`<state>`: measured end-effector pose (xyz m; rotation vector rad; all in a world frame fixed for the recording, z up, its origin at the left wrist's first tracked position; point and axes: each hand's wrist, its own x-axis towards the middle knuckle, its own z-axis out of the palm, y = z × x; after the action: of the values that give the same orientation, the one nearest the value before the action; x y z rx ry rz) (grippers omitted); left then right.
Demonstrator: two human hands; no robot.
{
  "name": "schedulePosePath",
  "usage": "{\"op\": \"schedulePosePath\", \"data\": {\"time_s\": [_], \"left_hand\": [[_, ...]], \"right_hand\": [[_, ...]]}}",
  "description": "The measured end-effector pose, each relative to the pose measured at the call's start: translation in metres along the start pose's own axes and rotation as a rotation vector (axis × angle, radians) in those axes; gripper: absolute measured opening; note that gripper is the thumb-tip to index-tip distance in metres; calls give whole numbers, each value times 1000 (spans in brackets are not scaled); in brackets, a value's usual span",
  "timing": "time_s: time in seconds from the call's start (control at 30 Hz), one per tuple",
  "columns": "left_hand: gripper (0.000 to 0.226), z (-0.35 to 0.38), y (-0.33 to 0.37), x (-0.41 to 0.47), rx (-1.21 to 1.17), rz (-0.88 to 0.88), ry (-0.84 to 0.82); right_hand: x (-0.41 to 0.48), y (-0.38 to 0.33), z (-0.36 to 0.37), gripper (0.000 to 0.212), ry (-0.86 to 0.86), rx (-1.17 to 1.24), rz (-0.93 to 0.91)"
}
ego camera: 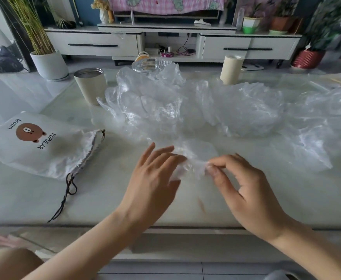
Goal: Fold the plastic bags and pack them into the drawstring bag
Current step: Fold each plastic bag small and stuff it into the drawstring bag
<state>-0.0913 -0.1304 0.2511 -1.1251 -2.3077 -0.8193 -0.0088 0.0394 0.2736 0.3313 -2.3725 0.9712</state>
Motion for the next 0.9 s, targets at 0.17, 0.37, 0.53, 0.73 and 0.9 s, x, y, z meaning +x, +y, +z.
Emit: {"op": "schedulePosePath", "data": {"time_s": [0.17,0.37,0.53,0.73,0.9], "left_hand": [[19,-24,10,10,-527,-428,-42],[28,-36,10,26,-993,-949,-4],[38,-44,-9,30,-702,-1029,-227],[39,-33,-41,21,73,-729,-41],[34,-35,4,17,0,-453,209]], "right_hand": [[9,-5,-14,10,238,244,215],[31,-1,-25,21,271,488,657],[42,19,-19,22,139,309,765],[40,40,-6,21,-19,-113,761],[46,33,-8,61,-83,-149,796]]}}
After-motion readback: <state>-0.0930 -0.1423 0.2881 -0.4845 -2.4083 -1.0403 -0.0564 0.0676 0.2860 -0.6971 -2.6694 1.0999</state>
